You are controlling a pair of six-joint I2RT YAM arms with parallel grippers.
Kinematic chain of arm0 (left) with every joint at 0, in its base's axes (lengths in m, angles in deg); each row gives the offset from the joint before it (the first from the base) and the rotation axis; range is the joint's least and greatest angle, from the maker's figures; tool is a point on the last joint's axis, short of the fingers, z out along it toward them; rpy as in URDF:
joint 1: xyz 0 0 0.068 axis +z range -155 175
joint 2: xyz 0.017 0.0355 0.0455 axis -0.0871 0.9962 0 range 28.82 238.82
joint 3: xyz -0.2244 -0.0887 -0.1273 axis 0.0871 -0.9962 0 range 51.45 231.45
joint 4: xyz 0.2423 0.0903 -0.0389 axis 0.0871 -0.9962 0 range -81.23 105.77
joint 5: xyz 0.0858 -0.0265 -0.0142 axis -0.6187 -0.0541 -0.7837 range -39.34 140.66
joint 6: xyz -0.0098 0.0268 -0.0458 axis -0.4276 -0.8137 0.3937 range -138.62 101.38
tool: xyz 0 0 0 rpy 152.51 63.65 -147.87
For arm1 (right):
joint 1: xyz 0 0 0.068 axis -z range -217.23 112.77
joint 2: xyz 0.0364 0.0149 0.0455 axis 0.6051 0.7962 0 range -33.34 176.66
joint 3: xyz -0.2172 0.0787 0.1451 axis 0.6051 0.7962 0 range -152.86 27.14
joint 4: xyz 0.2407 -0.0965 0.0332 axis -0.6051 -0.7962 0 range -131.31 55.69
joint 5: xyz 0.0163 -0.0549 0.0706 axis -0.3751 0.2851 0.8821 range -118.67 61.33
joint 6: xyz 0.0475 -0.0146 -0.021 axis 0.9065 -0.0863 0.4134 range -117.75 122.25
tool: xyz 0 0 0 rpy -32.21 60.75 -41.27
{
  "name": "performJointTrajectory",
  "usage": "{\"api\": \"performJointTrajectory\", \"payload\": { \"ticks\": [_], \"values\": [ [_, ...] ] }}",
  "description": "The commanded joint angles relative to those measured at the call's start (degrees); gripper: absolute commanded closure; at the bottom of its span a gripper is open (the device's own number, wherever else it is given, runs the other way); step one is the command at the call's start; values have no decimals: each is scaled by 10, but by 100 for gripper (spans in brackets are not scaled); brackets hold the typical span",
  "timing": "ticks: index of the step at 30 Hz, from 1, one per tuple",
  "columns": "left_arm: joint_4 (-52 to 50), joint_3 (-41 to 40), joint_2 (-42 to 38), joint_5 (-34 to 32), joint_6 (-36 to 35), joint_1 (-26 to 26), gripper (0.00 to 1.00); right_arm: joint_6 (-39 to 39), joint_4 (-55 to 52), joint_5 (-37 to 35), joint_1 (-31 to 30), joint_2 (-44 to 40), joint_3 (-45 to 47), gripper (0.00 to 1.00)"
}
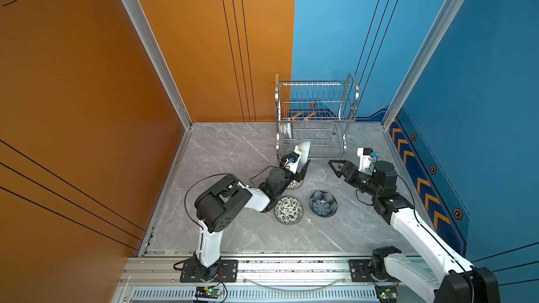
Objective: Load bowls into a dish rack
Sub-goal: Place the bowl in the dish rack.
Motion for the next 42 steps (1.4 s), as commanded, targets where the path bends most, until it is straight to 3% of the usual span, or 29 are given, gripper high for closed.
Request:
{"api": "performJointTrajectory", "payload": {
  "ticks": [1, 10, 18, 42],
  "values": [
    [28, 50, 24, -41, -18, 5, 50, -16, -41, 9, 4, -22, 10, 0],
    [-9, 162, 91, -82, -33, 7, 50, -20, -80, -2, -18, -75, 24, 0],
    [-60, 245, 142, -88, -23, 19, 50, -16, -86, 37, -18, -73, 6, 0],
    [-177, 462, 266, -108, 17, 44, 50, -8, -67, 83, 38, -78, 25, 0]
  ]
}}
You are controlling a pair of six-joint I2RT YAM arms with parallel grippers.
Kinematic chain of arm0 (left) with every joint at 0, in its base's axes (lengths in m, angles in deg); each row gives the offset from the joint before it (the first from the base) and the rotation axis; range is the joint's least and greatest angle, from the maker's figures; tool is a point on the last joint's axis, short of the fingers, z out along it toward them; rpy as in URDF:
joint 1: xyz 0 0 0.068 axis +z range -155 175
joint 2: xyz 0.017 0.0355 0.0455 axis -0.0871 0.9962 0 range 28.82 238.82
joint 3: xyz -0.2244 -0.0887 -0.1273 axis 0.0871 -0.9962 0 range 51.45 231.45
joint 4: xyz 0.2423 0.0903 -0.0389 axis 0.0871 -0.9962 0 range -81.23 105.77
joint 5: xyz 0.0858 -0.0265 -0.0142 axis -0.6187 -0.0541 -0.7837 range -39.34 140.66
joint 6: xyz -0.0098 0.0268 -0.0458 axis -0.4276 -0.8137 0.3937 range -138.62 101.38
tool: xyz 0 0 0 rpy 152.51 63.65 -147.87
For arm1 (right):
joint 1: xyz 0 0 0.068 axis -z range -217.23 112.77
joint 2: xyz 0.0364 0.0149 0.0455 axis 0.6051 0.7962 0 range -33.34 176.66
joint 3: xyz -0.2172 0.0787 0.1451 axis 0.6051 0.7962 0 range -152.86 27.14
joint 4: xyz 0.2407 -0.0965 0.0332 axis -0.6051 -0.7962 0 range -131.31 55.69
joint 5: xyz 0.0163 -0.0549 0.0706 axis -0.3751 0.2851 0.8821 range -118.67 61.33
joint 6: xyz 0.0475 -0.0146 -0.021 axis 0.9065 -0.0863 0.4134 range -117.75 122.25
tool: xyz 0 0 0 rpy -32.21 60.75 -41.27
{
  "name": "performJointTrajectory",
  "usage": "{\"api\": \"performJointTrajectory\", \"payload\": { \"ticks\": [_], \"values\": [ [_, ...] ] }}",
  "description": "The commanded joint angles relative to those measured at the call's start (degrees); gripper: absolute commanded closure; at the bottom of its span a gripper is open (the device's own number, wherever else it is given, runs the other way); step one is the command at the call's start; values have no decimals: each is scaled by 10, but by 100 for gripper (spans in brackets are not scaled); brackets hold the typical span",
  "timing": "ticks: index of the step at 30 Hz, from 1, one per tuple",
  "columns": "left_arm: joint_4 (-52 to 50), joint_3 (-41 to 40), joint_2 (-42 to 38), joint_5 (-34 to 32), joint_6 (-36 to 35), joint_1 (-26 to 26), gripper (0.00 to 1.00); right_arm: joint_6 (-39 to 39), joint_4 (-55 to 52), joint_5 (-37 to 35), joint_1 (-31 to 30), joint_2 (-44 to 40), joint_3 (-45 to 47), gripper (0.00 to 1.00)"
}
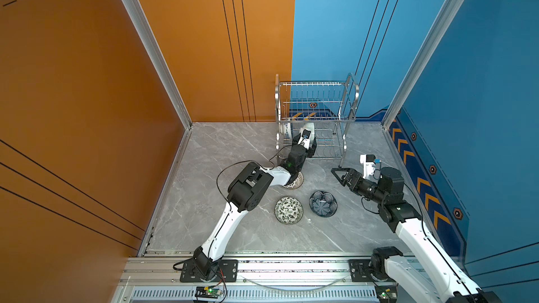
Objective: Load bowls into a dish rack
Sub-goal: Place the bowl in the dish rack.
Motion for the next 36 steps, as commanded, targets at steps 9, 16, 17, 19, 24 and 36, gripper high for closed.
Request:
{"api": "performJointTrajectory", "payload": {
  "ticks": [9, 16, 17, 19, 24, 36],
  "values": [
    [-29, 105, 43, -6, 20, 18, 50, -2, 2, 29, 21, -10, 3, 0],
    [-47, 135, 60, -1, 15, 24, 50, 8, 12, 43, 22, -1, -3, 0],
    [-50, 140, 62, 1, 14, 24, 50, 10, 15, 45, 21, 0, -3, 0],
    [-55, 146, 65, 4, 15, 27, 50, 11, 19, 47, 21, 1, -2, 0],
    [-66, 161, 75, 5, 15, 29, 50, 7, 19, 49, 22, 5, -1, 0],
    [-74, 170, 84, 40, 24, 36, 49, 1, 16, 58, 29, 11, -1, 0]
  ]
}}
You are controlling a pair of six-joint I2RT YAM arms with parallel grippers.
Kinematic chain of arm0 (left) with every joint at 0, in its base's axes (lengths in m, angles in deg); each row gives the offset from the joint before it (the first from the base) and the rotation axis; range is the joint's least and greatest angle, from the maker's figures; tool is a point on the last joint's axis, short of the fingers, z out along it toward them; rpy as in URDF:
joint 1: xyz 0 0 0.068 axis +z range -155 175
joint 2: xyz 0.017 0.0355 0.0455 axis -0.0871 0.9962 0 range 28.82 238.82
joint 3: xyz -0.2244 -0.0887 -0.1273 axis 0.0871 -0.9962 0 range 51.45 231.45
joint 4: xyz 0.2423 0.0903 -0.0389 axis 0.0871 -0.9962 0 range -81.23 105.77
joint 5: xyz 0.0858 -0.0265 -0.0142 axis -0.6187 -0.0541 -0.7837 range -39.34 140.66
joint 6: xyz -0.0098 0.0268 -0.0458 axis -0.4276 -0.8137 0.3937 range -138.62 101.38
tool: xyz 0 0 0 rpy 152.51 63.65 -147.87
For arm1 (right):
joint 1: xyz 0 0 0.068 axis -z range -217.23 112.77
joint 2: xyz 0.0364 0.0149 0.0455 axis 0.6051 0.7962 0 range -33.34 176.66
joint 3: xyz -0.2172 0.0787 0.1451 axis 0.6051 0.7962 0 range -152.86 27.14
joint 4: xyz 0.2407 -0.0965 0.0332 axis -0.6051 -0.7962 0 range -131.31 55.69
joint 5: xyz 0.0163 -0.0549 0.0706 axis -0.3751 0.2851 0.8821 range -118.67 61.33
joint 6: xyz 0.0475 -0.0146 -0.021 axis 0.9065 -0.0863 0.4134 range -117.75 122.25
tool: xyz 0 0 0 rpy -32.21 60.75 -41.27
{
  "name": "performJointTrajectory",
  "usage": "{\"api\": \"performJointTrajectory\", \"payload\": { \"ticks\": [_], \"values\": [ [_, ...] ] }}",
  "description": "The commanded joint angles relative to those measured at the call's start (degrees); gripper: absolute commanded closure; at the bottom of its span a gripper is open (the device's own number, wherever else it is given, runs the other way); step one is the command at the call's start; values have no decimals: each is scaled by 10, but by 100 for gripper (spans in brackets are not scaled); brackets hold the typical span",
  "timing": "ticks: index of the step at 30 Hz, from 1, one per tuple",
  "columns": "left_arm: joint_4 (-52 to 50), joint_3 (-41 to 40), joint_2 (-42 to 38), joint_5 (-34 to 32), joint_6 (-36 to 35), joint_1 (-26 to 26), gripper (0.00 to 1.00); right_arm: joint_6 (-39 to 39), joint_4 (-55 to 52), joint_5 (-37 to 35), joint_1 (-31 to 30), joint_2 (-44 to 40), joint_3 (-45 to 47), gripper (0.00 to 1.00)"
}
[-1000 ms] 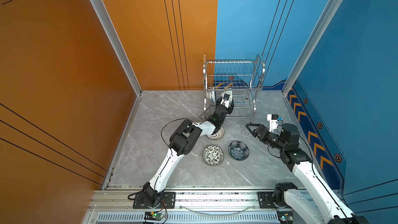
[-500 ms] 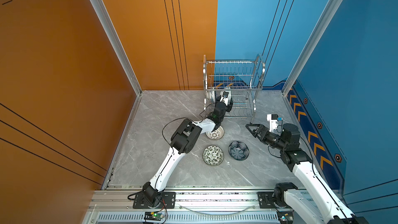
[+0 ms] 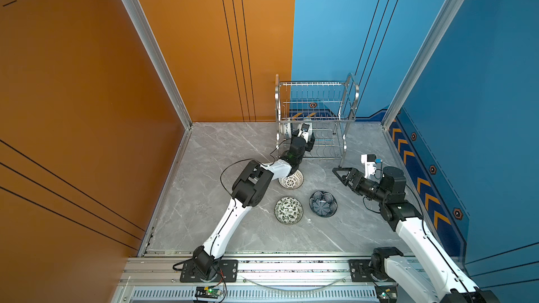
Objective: Load bowls into a dish rack
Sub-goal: Place the bowl in the dish rack.
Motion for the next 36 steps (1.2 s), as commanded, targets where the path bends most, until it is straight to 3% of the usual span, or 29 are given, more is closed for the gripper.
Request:
{"api": "performJointTrajectory", "payload": {
  "ticks": [1, 18, 36],
  "values": [
    [29, 27, 6, 35, 14, 9, 49, -4, 8, 15, 5, 2, 1, 0],
    [22, 2, -8, 93, 39, 32, 48, -1, -17, 8, 14, -41, 13, 0],
    [10, 29, 12, 84, 67, 30, 47, -6, -36, 10, 18, -47, 7, 0]
  ]
}}
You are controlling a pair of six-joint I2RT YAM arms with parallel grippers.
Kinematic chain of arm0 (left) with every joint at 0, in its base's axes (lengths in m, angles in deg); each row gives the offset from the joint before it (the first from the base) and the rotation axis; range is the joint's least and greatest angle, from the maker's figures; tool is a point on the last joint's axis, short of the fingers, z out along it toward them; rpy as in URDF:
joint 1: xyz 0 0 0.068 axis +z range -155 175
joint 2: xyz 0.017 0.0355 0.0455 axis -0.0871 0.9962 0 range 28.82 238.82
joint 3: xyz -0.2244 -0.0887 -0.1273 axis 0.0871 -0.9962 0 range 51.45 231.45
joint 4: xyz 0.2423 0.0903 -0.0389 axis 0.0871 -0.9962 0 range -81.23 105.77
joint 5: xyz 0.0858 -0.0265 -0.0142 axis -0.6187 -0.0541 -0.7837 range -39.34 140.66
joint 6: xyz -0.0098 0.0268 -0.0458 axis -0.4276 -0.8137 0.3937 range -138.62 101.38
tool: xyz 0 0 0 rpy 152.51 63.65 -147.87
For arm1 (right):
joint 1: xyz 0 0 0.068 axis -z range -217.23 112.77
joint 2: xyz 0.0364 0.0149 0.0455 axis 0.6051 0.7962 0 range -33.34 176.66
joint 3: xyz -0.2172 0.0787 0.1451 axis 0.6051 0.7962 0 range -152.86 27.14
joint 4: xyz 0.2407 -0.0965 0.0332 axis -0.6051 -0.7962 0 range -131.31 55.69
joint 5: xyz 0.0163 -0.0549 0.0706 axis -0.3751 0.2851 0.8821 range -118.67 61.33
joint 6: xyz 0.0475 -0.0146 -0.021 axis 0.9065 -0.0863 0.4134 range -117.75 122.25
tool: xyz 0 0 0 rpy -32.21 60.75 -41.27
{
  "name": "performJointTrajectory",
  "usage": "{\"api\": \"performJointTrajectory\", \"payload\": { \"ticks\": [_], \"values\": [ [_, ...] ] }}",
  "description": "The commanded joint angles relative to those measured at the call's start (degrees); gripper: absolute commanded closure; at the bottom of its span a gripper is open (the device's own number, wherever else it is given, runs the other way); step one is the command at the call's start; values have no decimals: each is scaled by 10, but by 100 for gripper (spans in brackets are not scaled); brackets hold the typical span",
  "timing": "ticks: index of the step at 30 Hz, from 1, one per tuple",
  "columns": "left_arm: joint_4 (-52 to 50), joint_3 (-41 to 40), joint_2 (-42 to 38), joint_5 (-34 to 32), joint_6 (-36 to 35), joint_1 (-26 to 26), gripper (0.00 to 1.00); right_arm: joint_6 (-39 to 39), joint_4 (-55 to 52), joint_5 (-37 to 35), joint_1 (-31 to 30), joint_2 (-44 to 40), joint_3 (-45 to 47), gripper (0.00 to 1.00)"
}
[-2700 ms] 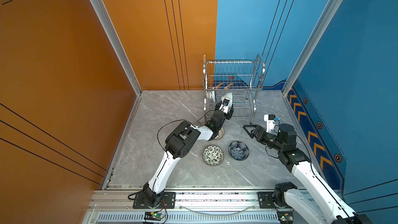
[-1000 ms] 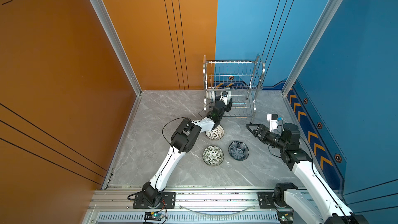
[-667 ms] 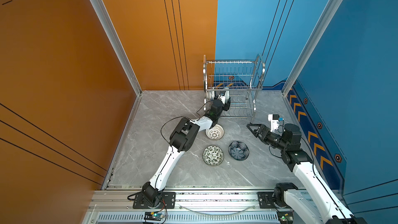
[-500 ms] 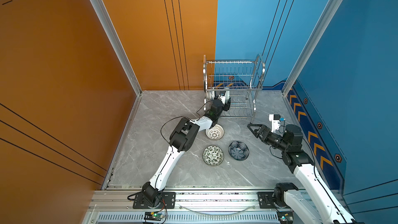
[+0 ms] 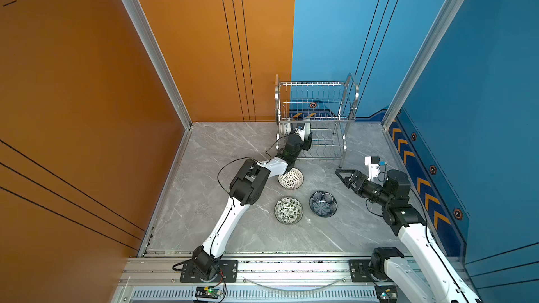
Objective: Load bowls into a dish rack
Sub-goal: Place the bowl in the dish rack.
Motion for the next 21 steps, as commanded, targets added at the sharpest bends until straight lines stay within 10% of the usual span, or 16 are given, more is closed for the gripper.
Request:
{"api": "performJointTrajectory", "payload": {
  "ticks": [1, 21],
  "values": [
    [22, 28, 12, 2, 5, 5, 47, -6, -13, 6, 4, -6, -4, 0],
    [-3, 46, 22, -5, 0, -1, 41, -7, -22, 8, 6, -13, -5, 0]
  ]
}}
